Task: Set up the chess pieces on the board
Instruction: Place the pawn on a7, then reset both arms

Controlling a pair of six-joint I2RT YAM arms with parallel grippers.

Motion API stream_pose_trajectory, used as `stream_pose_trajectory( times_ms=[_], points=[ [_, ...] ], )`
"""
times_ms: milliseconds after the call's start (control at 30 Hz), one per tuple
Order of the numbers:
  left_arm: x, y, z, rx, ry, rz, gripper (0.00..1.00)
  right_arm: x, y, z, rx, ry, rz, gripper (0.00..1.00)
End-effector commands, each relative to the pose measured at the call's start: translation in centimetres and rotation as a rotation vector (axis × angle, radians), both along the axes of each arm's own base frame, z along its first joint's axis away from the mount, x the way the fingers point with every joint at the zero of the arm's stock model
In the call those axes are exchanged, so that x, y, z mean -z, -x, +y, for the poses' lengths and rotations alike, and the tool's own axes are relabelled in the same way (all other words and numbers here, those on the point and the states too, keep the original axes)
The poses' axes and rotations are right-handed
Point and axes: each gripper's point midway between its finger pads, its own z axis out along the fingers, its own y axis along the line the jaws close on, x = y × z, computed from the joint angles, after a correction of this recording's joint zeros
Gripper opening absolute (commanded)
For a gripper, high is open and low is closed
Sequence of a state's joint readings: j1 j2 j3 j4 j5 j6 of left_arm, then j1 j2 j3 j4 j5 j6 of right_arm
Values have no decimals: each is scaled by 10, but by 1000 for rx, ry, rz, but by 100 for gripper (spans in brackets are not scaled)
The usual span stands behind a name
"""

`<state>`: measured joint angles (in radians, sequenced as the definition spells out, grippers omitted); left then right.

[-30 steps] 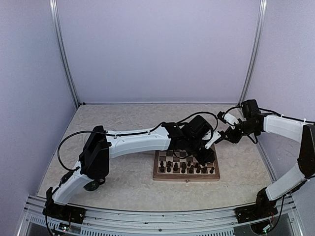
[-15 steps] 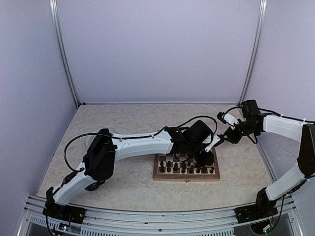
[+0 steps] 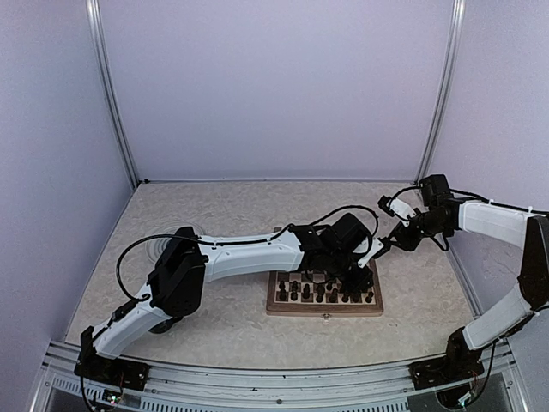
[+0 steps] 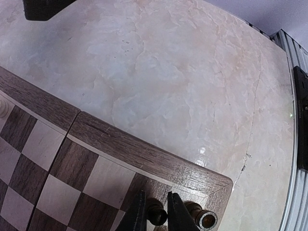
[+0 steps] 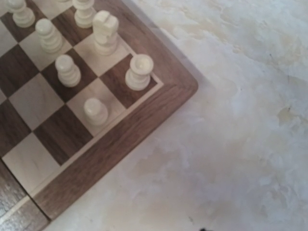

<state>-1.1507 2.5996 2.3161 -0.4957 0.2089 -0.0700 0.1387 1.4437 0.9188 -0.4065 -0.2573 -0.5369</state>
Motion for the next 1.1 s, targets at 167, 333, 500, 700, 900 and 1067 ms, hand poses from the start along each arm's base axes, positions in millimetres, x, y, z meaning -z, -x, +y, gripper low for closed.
stream_pose_trajectory(
  times_ms=[167, 333, 500, 700, 900, 1067],
  points=[
    [-2, -3, -8, -1, 34, 0, 18, 8, 3, -3, 5, -3, 31, 40],
    [-18, -5, -9, -6, 59, -11, 23, 4, 3, -1, 2, -14, 27, 40],
    [-79, -8, -6, -7, 139, -64, 32, -30, -6, 3, -1, -65, -29, 41],
    [-153, -48, 46, -146, 172, -129, 36, -99, -30, -13, 55, -154, -150, 43],
    [-179, -128, 171, -449, 99, -162, 98, -99, -50, -46, 262, -214, -138, 99],
    [-150, -162, 270, -669, 4, -230, 99, -100, -57, -41, 284, -281, -128, 99]
  ],
)
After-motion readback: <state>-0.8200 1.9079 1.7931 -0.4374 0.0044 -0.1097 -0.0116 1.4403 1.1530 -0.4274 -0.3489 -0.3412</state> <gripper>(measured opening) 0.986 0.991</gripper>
